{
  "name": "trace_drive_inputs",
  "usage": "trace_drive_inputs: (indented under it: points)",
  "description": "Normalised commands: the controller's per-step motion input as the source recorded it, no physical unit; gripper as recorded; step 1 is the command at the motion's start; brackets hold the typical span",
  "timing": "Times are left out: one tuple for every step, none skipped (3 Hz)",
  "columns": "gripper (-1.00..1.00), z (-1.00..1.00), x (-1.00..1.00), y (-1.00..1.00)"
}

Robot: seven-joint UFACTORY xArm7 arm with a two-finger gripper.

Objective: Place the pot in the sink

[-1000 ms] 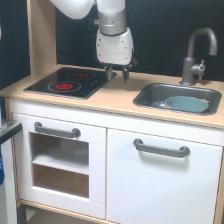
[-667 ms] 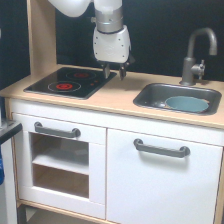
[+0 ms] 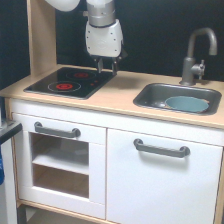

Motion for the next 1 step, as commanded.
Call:
trace_drive_inputs:
  points:
    - [1.00, 0.56, -0.33, -0.27]
